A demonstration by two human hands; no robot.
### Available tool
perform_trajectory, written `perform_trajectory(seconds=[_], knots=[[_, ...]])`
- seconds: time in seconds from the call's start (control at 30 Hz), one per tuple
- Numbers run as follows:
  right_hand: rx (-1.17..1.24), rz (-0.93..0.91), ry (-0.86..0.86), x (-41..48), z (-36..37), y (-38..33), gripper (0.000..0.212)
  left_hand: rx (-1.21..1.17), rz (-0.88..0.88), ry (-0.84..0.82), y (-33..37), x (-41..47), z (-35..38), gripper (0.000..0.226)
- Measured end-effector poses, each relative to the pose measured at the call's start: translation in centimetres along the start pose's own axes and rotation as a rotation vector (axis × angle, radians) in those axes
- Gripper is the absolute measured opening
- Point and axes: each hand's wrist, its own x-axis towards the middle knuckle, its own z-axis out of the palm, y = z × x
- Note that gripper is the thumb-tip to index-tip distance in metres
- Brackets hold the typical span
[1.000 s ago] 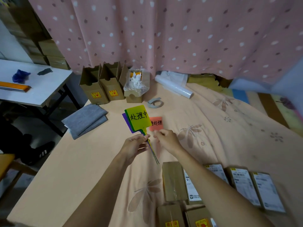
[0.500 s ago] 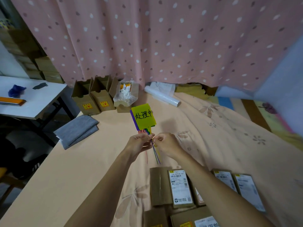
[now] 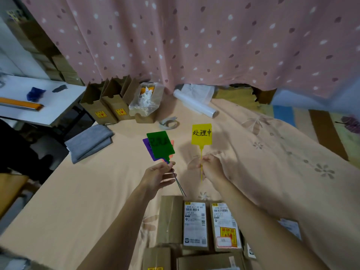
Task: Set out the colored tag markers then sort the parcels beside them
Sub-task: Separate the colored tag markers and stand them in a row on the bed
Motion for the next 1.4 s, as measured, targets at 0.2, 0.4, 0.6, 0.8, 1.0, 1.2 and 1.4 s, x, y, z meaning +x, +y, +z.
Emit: perform_trajectory(seconds=[0.2, 0.4, 0.6, 0.8, 1.0, 1.2, 1.4], knots=[[-0.095, 0.154, 0.015, 2.1, -1.4, 3.2, 0.022, 0.029, -0.017, -0.022, -1.1, -1.1, 0.1, 0.016], [-0.277, 0.182, -0.061, 3.1, -1.7, 3.2, 0.015, 0.038, -0.015, -0.053, -1.1, -1.5, 0.4, 0.013], [-0.393, 0.127, -0.008, 0.6, -3.2, 1.7, 0.027, 0.043, 0.025, -0.053, -0.3, -2.5, 0.7, 0.017], [-0.21, 0.036, -0.053, -4.2, -4.3, -1.4, 0.022, 0.052, 0.084, -0.145, 1.8, -3.8, 1.1, 0.018], [-0.013, -0.097, -0.164, -11.3, -2.4, -3.9, 0.025, 0.133, 0.134, -0.241, 3.1, -6.2, 2.5, 0.013], [-0.008, -0.152, -0.182, -15.4, -2.4, -3.9, 0.025, 0.223, 0.174, -0.306, 3.1, -8.3, 4.7, 0.023], [0.066, -0.173, -0.204, -15.2, -5.7, -3.9, 0.017, 0.27, 0.181, -0.3, 3.7, -8.0, 8.1, 0.027]])
